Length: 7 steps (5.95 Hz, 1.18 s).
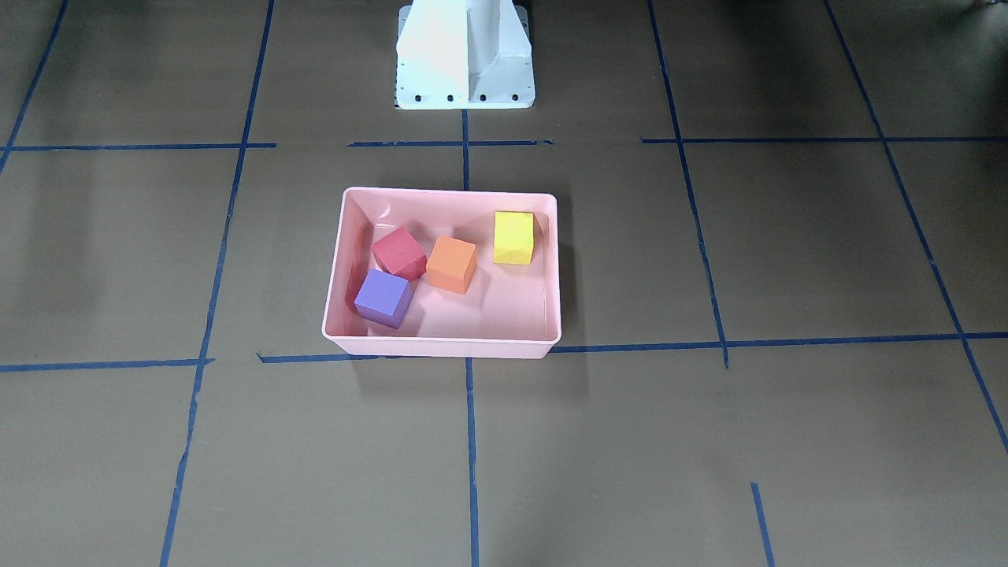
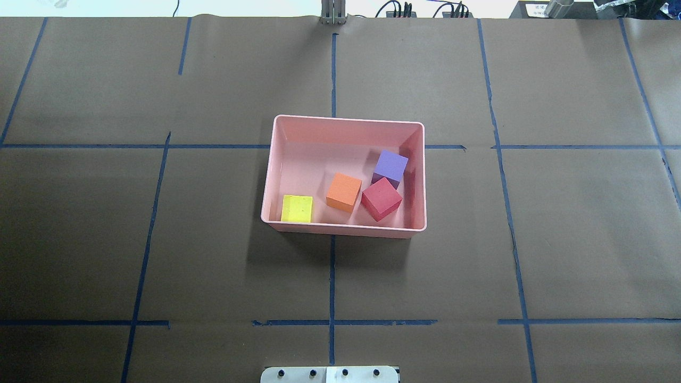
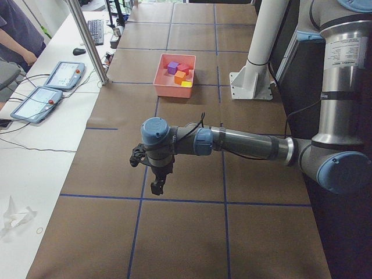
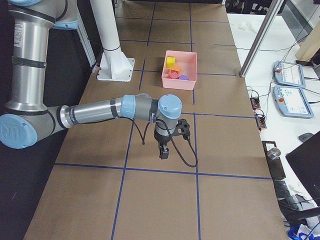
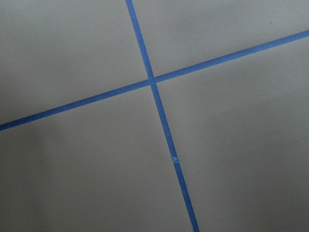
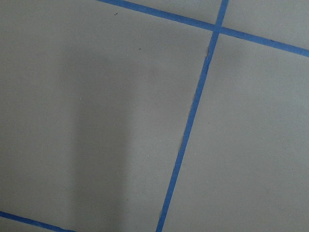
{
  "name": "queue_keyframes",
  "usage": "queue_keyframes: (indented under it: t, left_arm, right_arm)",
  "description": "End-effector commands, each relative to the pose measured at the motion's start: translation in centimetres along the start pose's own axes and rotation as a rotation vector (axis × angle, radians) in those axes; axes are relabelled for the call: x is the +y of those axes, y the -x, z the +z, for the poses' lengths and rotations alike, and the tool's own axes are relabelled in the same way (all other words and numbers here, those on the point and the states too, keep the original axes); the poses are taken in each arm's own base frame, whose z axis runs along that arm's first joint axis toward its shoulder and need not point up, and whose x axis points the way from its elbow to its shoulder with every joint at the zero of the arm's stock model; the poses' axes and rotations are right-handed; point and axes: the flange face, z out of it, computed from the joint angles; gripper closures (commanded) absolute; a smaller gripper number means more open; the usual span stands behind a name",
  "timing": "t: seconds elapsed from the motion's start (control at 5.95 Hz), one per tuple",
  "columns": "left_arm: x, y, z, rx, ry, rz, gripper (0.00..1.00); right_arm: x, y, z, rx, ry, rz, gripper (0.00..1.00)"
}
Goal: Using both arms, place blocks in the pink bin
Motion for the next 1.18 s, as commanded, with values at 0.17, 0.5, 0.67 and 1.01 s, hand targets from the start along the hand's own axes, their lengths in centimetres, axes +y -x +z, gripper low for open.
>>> queue_keyframes:
  t: [0.17, 0.5, 0.67, 1.01]
  left_arm:
    - [0.9, 0.2, 0.6, 0.005, 0.014, -0.009, 0.00]
    - [1.6, 0.4, 0.9, 0.008, 0.024, -0.018, 0.00]
    - [1.8, 0.4, 1.1, 0.010, 0.026, -0.020, 0.00]
    - [1.9, 0.4, 1.1, 0.010, 0.026, -0.020, 0.00]
  right_arm:
    - [0.1, -0.1, 0.2, -0.005, 0.002, 0.005, 0.00]
    - [0.1, -0.1, 0.2, -0.005, 0.001, 0.004, 0.00]
    - [0.2, -0.2, 0.3, -0.005, 0.002, 0.005, 0.00]
    - [0.2, -0.2, 0.3, -0.006, 0.003, 0.004, 0.00]
